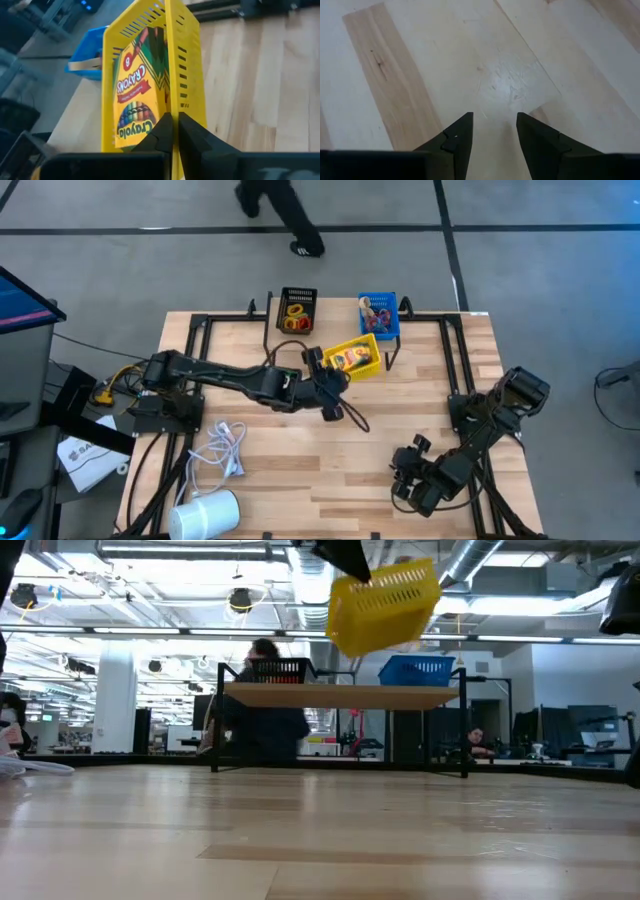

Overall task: Pick & Place Office Desk Supplies
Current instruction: Put the yellow bin on top of the shelf

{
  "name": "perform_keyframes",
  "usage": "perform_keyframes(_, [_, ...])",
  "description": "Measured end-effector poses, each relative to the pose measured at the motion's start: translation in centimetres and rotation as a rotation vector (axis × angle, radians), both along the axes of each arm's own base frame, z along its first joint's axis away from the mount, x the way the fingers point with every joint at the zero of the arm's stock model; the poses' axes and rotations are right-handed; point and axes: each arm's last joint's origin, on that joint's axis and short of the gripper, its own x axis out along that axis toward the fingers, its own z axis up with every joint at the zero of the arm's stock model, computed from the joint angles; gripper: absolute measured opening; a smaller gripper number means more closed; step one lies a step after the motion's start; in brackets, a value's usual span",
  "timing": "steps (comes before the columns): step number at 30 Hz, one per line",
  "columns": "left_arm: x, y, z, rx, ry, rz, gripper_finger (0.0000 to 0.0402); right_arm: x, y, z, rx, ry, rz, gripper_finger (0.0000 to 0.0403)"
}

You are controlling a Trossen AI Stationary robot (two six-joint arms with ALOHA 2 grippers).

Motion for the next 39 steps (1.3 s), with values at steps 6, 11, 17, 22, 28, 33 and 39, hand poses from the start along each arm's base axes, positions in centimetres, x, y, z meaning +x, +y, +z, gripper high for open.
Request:
perform_keyframes(6, [-0.2,1.4,2.9,-0.044,-0.128,0.153,0.0002,-0.2,0.2,0.1,-0.018,-0.026,0.009,0.015])
perform_keyframes(11, [-0.2,4.0,4.8,-0.05,-0.213,0.254,0.0002,-0.2,0.2,0.1,-0.021,-0.03,0.009,0.015])
perform_keyframes(17, [-0.4,7.0,5.1,-0.058,-0.216,0.335,0.0002,-0.5,0.5,0.1,-0.029,-0.04,0.026,0.015])
perform_keyframes(22, [-0.6,8.8,5.0,-0.058,-0.213,0.381,0.0002,-0.7,0.6,0.1,-0.029,-0.042,0.033,0.015])
perform_keyframes(28, [-0.9,9.6,4.7,-0.059,-0.167,0.393,0.0002,-0.7,0.6,0.1,-0.03,-0.042,0.033,0.015])
perform_keyframes(33, [-1.0,9.2,4.4,-0.055,-0.092,0.335,0.0002,-0.8,0.5,-0.1,-0.034,-0.05,0.031,0.015])
perform_keyframes(39, [-0.9,8.1,4.4,0.009,-0.007,0.227,0.0002,-1.3,-0.2,-1.2,-0.01,-0.059,0.005,0.015])
